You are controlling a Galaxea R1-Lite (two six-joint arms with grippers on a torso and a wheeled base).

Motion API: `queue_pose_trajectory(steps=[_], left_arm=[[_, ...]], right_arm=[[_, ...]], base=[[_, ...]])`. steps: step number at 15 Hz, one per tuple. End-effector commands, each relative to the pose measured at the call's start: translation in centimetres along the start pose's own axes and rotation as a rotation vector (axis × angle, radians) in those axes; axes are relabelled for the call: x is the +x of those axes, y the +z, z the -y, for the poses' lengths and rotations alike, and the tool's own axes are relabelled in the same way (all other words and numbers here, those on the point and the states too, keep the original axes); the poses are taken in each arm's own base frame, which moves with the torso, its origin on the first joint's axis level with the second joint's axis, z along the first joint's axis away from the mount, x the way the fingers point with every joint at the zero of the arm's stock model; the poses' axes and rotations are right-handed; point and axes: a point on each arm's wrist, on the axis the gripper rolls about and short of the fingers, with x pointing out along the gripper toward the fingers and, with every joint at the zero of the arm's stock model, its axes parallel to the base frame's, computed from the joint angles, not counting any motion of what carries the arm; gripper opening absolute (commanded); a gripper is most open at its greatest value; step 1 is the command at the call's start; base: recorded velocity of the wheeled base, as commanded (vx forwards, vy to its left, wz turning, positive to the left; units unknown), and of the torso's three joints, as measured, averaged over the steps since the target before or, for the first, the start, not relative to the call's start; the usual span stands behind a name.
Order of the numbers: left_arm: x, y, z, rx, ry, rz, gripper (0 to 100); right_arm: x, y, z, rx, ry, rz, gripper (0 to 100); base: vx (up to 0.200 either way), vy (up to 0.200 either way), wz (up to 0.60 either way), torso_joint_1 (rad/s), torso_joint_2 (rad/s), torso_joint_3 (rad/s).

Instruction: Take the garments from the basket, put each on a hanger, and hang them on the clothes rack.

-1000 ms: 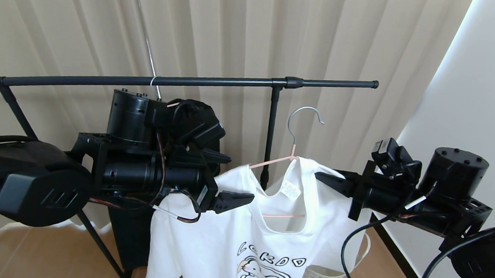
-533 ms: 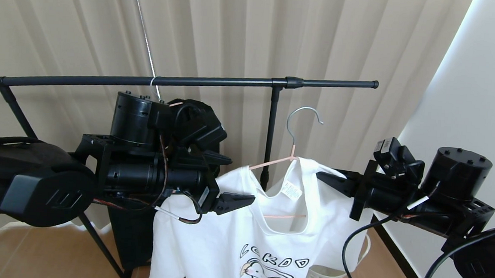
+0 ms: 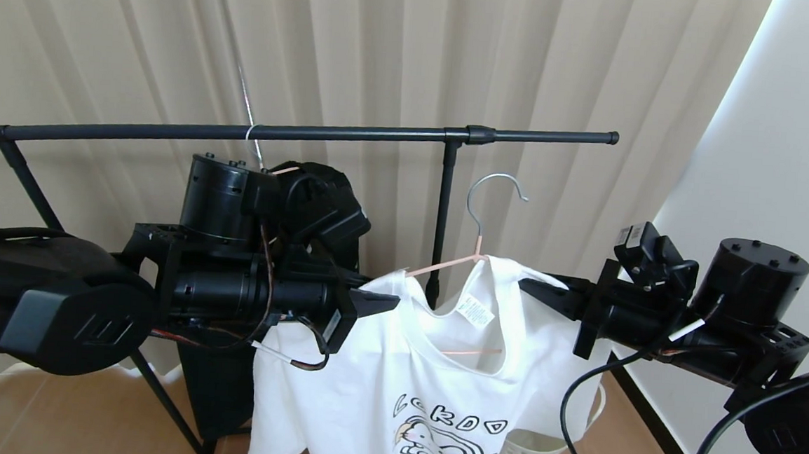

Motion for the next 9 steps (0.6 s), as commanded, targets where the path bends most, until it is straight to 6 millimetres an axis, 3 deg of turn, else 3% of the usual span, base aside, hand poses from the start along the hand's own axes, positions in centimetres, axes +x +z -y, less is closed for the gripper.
queue_pose_trajectory(steps=[1,9], left_arm=[[-0.07,-0.13,0.03,-0.002,0.001,-0.002,0],[-0.55,0.05,-0.19,-0.008,0.018,0.005,0]], right_arm=[[0.02,0.06,-0.01,-0.002,0.003,0.003,0],[-0.07,0.43,0.02,-0.009,-0.012,0.008,0]], base=[[0.0,0.0,0.0,0.0,0.0,0.0],[0.0,0.0,0.0,0.0,0.0,0.0]])
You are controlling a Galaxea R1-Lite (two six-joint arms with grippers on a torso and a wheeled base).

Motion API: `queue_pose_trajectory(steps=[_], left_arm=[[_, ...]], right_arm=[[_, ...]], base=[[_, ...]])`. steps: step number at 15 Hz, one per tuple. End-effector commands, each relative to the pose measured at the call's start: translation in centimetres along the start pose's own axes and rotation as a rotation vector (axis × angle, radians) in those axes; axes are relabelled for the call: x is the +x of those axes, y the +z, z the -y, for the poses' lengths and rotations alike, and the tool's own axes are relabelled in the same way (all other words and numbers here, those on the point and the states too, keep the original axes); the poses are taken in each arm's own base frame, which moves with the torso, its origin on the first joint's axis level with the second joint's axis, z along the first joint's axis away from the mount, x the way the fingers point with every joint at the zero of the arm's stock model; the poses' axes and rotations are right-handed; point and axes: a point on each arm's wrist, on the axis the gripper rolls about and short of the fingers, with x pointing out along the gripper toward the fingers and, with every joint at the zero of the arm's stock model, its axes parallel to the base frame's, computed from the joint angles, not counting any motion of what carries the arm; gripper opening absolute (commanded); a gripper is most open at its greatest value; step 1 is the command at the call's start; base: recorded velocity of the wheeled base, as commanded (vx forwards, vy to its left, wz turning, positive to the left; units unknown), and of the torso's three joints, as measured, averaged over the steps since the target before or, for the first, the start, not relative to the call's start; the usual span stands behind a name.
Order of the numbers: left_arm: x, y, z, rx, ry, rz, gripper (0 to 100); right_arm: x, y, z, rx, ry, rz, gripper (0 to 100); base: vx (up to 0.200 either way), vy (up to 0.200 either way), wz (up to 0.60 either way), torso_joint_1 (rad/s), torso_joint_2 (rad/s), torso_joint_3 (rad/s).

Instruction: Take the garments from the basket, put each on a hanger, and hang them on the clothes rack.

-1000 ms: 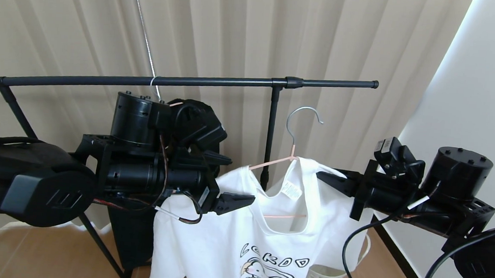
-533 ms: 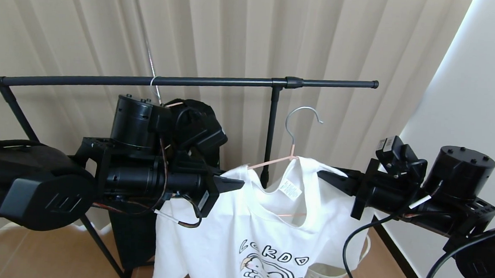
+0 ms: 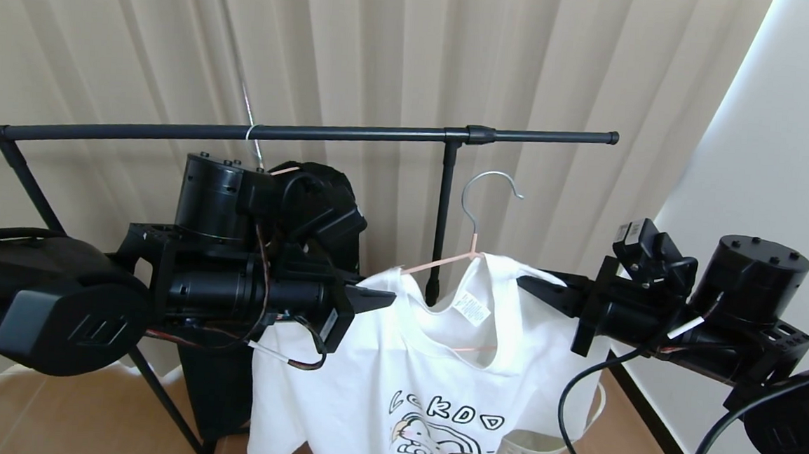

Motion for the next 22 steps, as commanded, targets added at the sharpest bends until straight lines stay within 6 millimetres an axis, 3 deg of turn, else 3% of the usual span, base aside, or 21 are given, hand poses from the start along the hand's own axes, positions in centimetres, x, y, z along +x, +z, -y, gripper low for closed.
queue_pose_trajectory(steps=[1,3,4,10,16,22], left_arm=[[-0.3,0.2,0.1,0.004,0.004,0.008,0],[-0.5,0.3,0.2,0.003,0.005,0.01,0],[-0.7,0.2,0.2,0.003,0.009,0.011,0],[-2.0,-0.1,-0.5,0.001,0.055,0.028,0],[-4.2,-2.0,0.0,0.033,0.141,0.119,0],[-7.0,-2.6,0.6,-0.023,0.19,0.142,0]], right_arm=[[-0.1,0.0,-0.1,0.0,0.0,-0.001,0],[-0.2,0.0,-0.1,-0.001,0.0,0.001,0],[-0.2,0.0,-0.1,-0.002,0.0,0.002,100],[-0.7,0.6,0.0,-0.011,-0.011,0.018,100],[-1.6,1.0,1.1,-0.02,-0.058,0.031,100],[-0.9,-0.4,1.7,-0.016,-0.062,-0.008,100]], base=[[0.0,0.0,0.0,0.0,0.0,0.0],[0.0,0.0,0.0,0.0,0.0,0.0],[0.0,0.0,0.0,0.0,0.0,0.0],[0.0,0.0,0.0,0.0,0.0,0.0],[0.0,0.0,0.0,0.0,0.0,0.0],[0.0,0.0,0.0,0.0,0.0,0.0]])
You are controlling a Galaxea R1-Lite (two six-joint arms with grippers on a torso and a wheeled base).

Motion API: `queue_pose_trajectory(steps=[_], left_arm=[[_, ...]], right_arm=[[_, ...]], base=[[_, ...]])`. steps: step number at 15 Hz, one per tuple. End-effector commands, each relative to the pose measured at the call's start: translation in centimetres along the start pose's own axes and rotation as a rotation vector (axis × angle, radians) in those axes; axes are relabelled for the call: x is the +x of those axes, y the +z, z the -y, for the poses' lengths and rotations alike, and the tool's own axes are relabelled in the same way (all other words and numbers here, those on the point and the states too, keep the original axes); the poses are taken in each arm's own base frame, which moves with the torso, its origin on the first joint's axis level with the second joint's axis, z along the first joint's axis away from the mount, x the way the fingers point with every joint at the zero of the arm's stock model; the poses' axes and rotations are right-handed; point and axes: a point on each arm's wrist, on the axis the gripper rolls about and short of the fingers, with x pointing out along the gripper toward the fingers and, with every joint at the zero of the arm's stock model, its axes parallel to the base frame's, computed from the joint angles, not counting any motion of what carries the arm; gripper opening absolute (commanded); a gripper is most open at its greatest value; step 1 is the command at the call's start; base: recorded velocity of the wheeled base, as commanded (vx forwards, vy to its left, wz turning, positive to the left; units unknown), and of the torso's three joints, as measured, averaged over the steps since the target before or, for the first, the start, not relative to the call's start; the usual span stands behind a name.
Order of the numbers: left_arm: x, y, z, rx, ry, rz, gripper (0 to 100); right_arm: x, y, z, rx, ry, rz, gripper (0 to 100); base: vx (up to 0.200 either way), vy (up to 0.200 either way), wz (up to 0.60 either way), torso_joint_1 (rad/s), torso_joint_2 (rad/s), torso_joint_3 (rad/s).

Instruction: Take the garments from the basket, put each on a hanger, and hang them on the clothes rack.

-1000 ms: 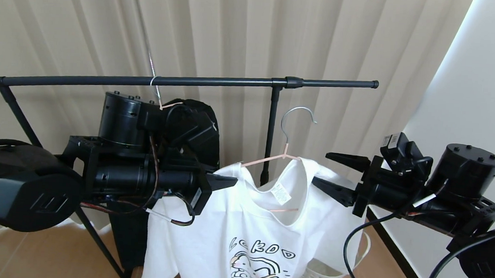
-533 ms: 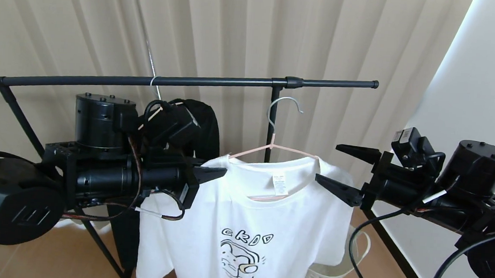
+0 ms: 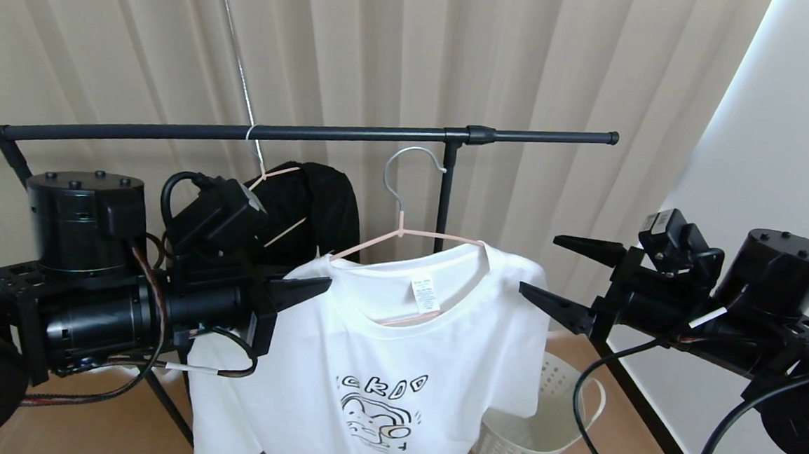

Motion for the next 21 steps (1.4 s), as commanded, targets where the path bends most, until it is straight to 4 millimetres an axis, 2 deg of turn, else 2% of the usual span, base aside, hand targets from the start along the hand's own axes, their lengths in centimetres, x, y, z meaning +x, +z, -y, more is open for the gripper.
queue_pose_trajectory(steps=[1,8,11,12,13,18,19,21], left_arm=[[-1.3,0.4,0.3,0.0,0.013,0.023,0],[-2.1,0.6,-0.2,-0.014,0.049,0.035,0],[-2.1,0.7,-0.3,-0.006,0.054,0.051,0],[-2.1,0.7,-0.3,-0.006,0.054,0.051,0],[-2.4,0.7,-0.1,-0.004,0.053,0.055,0],[-2.5,0.9,-0.1,-0.001,0.055,0.061,0],[-2.6,0.9,-0.1,-0.002,0.055,0.062,0],[-2.6,0.9,-0.1,-0.016,0.055,0.064,0]], right_arm=[[0.5,-1.0,0.2,0.007,0.003,-0.025,100],[0.7,-3.0,0.9,-0.046,-0.006,-0.077,100],[1.2,-4.8,1.2,-0.102,0.006,-0.126,100],[1.2,-4.8,1.2,-0.102,0.006,-0.126,100],[1.8,-5.8,1.5,-0.092,0.009,-0.141,100],[2.2,-6.6,1.9,-0.081,0.003,-0.157,100],[2.4,-6.6,1.9,-0.08,0.0,-0.159,0],[2.5,-6.5,2.1,-0.086,-0.032,-0.164,0]], base=[[0.0,0.0,0.0,0.0,0.0,0.0],[0.0,0.0,0.0,0.0,0.0,0.0],[0.0,0.0,0.0,0.0,0.0,0.0],[0.0,0.0,0.0,0.0,0.0,0.0],[0.0,0.0,0.0,0.0,0.0,0.0],[0.0,0.0,0.0,0.0,0.0,0.0],[0.0,0.0,0.0,0.0,0.0,0.0],[0.0,0.0,0.0,0.0,0.0,0.0]])
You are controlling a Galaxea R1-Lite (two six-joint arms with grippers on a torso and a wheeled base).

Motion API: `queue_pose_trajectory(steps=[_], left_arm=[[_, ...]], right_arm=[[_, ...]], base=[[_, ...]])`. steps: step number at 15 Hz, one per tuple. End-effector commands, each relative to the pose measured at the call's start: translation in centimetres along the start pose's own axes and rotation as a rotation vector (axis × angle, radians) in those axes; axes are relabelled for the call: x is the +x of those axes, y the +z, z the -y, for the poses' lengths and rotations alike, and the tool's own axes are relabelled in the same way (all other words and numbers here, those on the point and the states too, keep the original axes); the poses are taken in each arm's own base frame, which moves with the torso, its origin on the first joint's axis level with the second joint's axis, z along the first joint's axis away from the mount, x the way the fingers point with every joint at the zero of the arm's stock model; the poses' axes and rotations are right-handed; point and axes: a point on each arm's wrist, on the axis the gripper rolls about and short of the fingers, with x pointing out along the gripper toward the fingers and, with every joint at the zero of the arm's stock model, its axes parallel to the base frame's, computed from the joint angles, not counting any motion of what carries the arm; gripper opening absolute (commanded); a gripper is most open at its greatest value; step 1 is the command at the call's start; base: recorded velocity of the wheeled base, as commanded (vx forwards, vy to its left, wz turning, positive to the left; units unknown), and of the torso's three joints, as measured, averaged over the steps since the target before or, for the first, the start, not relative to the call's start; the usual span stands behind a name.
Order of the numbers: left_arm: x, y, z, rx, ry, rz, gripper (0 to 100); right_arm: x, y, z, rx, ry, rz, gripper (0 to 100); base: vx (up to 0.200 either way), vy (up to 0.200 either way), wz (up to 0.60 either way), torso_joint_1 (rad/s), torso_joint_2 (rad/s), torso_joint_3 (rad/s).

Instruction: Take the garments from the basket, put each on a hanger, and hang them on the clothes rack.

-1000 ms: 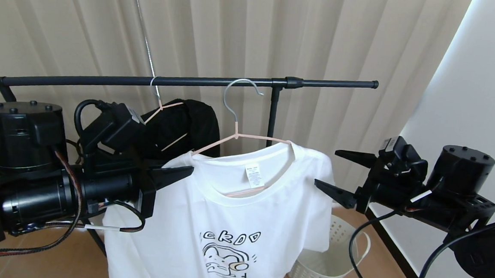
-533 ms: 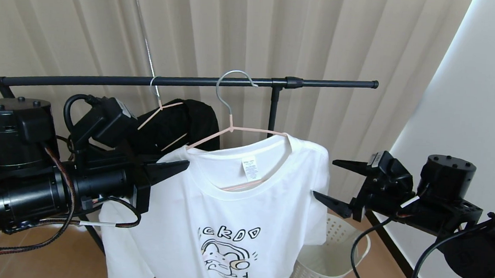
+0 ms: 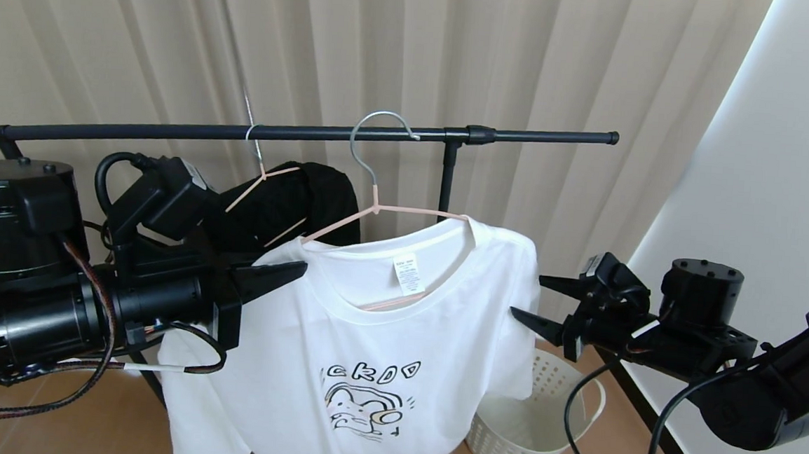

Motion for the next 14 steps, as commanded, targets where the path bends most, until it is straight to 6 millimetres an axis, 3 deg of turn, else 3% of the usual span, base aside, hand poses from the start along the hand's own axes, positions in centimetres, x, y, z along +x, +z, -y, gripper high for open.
queue_pose_trajectory(steps=[1,8,14], left_arm=[[0.0,0.0,0.0,-0.002,0.002,0.001,0],[-0.5,-0.2,-1.1,-0.012,0.048,-0.006,0],[-0.7,-0.3,-1.7,-0.015,0.072,-0.007,0]], right_arm=[[0.2,0.0,0.2,-0.002,-0.007,0.003,0],[-1.1,0.5,3.5,0.052,-0.111,0.036,0],[-1.5,0.5,4.9,0.078,-0.148,0.044,0]], base=[[0.0,0.0,0.0,0.0,0.0,0.0],[0.0,0.0,0.0,0.0,0.0,0.0],[0.0,0.0,0.0,0.0,0.0,0.0]])
